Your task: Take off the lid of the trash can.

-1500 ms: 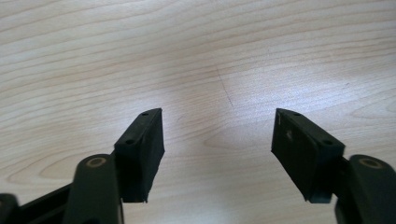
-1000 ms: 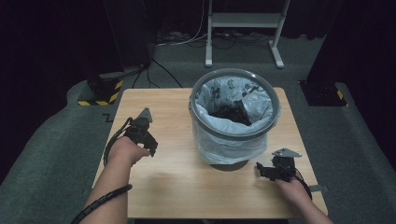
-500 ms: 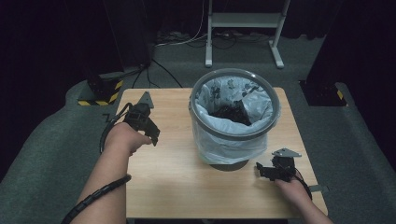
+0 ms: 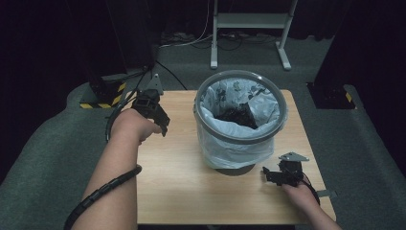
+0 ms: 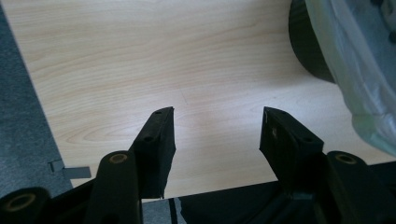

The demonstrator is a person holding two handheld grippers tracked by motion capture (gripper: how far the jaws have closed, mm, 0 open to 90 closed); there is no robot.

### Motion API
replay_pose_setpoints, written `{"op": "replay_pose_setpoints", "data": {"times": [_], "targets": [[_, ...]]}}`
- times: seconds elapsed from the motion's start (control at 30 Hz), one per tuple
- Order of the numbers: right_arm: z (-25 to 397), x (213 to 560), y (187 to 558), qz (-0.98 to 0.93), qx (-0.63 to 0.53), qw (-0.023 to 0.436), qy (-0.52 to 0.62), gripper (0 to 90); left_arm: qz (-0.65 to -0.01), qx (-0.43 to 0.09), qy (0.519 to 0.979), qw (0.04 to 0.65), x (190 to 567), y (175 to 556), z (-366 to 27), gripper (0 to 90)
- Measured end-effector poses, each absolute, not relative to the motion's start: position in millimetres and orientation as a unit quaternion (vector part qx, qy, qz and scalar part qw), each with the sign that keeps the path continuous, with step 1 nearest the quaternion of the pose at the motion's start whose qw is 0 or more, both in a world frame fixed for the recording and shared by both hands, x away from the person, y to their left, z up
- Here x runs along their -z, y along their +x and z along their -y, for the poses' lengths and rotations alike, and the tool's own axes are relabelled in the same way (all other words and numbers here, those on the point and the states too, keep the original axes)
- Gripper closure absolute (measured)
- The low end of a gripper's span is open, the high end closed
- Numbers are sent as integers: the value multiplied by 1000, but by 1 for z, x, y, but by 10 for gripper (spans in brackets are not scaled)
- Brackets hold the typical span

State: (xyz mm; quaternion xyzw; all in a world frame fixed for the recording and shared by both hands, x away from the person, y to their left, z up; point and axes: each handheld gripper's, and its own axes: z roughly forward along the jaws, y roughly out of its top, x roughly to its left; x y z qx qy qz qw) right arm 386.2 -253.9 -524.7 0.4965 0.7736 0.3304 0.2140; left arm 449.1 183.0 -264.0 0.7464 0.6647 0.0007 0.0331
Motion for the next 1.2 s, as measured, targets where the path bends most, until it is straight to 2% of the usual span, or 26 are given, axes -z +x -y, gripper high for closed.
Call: {"op": "replay_pose_setpoints", "data": {"times": [0.23,0.3,0.87,1.2], "targets": [[254,525,386,-774,-331,214,496,105,-667,-7,743,47,241,454,-174,450],[254,525,386,-774,-330,214,496,105,-663,-19,748,35,235,456,-171,434],[254,525,386,-774,-329,215,497,105,-658,-36,751,55,208,463,-148,435],[254,525,386,-774,-329,215,497,105,-639,-37,765,70,190,467,-119,438]]}}
